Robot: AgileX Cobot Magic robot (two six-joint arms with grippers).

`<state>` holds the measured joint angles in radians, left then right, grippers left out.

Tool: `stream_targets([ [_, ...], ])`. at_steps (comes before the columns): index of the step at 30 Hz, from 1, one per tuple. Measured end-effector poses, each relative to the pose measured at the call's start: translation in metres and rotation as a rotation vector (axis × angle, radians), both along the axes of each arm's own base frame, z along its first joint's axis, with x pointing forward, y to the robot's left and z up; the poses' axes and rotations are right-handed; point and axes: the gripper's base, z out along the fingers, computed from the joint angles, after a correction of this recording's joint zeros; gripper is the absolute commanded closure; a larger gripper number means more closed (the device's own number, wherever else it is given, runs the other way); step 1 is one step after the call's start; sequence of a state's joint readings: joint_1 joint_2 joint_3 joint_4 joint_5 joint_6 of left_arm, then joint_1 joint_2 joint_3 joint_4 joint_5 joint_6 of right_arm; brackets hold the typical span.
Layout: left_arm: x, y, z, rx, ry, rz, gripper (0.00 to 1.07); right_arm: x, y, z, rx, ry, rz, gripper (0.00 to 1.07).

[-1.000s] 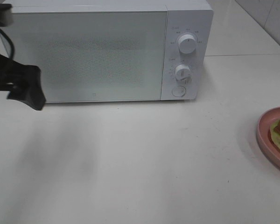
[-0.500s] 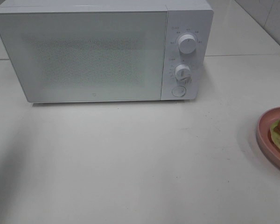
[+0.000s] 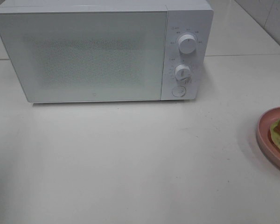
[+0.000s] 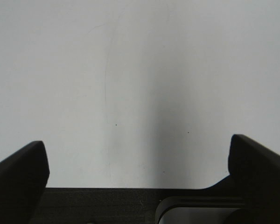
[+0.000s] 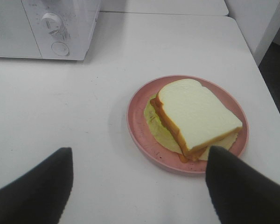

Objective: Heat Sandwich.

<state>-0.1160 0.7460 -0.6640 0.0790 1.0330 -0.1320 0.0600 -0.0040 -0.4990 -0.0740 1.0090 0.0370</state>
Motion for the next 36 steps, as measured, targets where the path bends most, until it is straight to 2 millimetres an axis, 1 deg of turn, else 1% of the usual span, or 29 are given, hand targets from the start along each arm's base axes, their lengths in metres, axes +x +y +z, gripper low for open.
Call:
stream_targets([
  [2, -0.014, 0.002, -0.004, -0.004, -0.031, 0.000, 0.09, 0.000, 0.000, 0.000, 0.000, 0.000, 0.000, 0.33],
  [4, -0.022, 0.003, -0.007, -0.006, -0.053, 0.000, 0.09, 0.000, 0.000, 0.000, 0.000, 0.000, 0.000, 0.33],
  [5, -0.022, 0.003, -0.007, -0.006, -0.053, 0.000, 0.09, 0.000, 0.000, 0.000, 0.000, 0.000, 0.000, 0.33],
  [8, -0.039, 0.004, -0.010, -0.018, -0.114, -0.001, 0.09, 0.000, 0.000, 0.000, 0.000, 0.000, 0.000, 0.33],
  [10, -0.042, 0.004, -0.011, -0.018, -0.131, -0.003, 0.09, 0.000, 0.000, 0.000, 0.000, 0.000, 0.000, 0.33],
  [12, -0.052, 0.006, -0.007, -0.026, -0.201, -0.005, 0.09, 0.000, 0.000, 0.000, 0.000, 0.000, 0.000, 0.33],
  [14, -0.056, 0.006, -0.005, -0.030, -0.226, -0.007, 0.09, 0.000, 0.000, 0.000, 0.000, 0.000, 0.000, 0.33],
  [18, -0.069, 0.006, 0.000, -0.050, -0.319, -0.024, 0.09, 0.000, 0.000, 0.000, 0.000, 0.000, 0.000, 0.33],
  [21, -0.074, 0.002, 0.001, -0.073, -0.338, -0.066, 0.09, 0.000, 0.000, 0.000, 0.000, 0.000, 0.000, 0.33],
  [24, -0.077, 0.000, -0.002, -0.082, -0.318, -0.101, 0.09, 0.000, 0.000, 0.000, 0.000, 0.000, 0.000, 0.33],
  [25, -0.078, -0.003, -0.008, -0.085, -0.281, -0.141, 0.09, 0.000, 0.000, 0.000, 0.000, 0.000, 0.000, 0.33],
  [27, -0.079, -0.004, -0.011, -0.085, -0.263, -0.170, 0.09, 0.000, 0.000, 0.000, 0.000, 0.000, 0.000, 0.33],
  [36, -0.079, -0.005, -0.012, -0.086, -0.256, -0.182, 0.09, 0.000, 0.000, 0.000, 0.000, 0.000, 0.000, 0.33],
])
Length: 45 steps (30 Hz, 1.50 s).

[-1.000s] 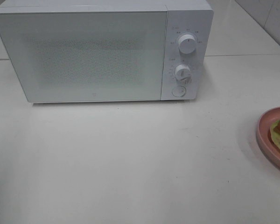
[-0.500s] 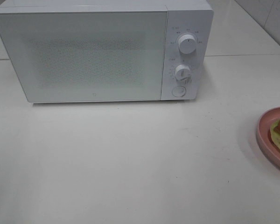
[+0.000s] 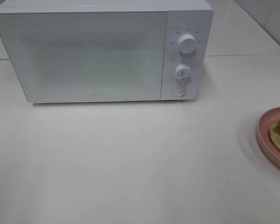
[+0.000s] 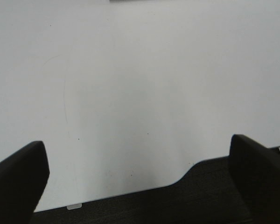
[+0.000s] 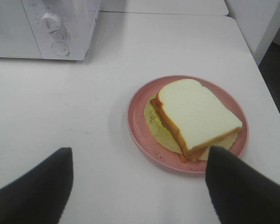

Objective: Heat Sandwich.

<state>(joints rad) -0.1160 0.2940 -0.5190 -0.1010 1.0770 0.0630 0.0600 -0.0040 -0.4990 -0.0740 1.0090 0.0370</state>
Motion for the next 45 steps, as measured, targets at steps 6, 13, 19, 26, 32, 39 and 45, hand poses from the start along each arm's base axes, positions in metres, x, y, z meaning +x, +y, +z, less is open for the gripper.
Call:
stream_targets([
  [6, 0.000, 0.000, 0.000, -0.006, 0.001, 0.000, 0.09, 0.000, 0.000, 0.000, 0.000, 0.000, 0.000, 0.33],
  [13, -0.014, 0.003, 0.003, -0.013, -0.096, 0.094, 0.09, 0.000, 0.000, 0.000, 0.000, 0.000, 0.000, 0.33],
  [19, -0.035, 0.004, 0.005, -0.020, -0.229, 0.111, 0.09, 0.000, 0.000, 0.000, 0.000, 0.000, 0.000, 0.33],
  [26, -0.046, 0.004, 0.004, -0.023, -0.295, 0.113, 0.09, 0.000, 0.000, 0.000, 0.000, 0.000, 0.000, 0.33],
  [32, -0.046, 0.004, 0.004, -0.023, -0.295, 0.113, 0.09, 0.000, 0.000, 0.000, 0.000, 0.000, 0.000, 0.33],
  [39, -0.046, 0.004, 0.004, -0.023, -0.296, 0.113, 0.09, 0.000, 0.000, 0.000, 0.000, 0.000, 0.000, 0.34],
  [45, -0.046, 0.004, 0.004, -0.023, -0.296, 0.113, 0.09, 0.000, 0.000, 0.000, 0.000, 0.000, 0.000, 0.35],
])
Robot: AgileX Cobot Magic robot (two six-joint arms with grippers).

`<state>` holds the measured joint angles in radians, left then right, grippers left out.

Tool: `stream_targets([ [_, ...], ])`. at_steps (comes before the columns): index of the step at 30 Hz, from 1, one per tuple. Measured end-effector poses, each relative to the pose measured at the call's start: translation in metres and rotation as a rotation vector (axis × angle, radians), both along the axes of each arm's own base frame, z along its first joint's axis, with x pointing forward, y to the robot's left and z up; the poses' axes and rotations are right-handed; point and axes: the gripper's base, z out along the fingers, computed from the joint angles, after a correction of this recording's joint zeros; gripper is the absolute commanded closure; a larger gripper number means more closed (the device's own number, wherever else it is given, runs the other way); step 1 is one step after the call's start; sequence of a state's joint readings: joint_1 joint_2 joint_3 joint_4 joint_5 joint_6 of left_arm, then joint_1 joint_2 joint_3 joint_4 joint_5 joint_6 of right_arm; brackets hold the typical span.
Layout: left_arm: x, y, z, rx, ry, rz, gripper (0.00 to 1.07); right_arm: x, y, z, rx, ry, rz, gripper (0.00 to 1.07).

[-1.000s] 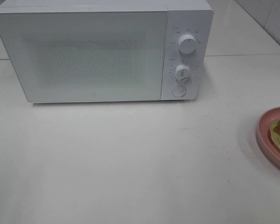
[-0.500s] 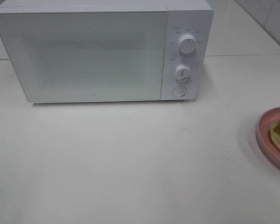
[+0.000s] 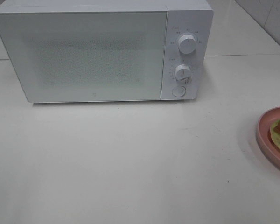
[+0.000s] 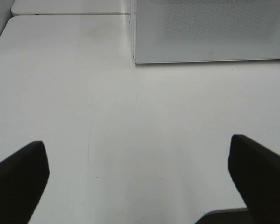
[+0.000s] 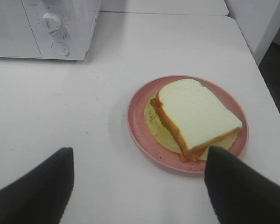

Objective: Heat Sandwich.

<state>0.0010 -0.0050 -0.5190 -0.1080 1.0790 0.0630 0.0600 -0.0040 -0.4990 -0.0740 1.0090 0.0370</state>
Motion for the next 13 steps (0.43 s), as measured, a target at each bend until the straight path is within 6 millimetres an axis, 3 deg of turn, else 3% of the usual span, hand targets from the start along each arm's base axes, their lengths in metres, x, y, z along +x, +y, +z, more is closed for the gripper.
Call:
stream_targets([
  [13, 0.0000, 0.0000, 0.0000, 0.000, 0.000, 0.000, 0.09, 0.0000, 0.0000, 0.0000, 0.000, 0.000, 0.000, 0.35],
])
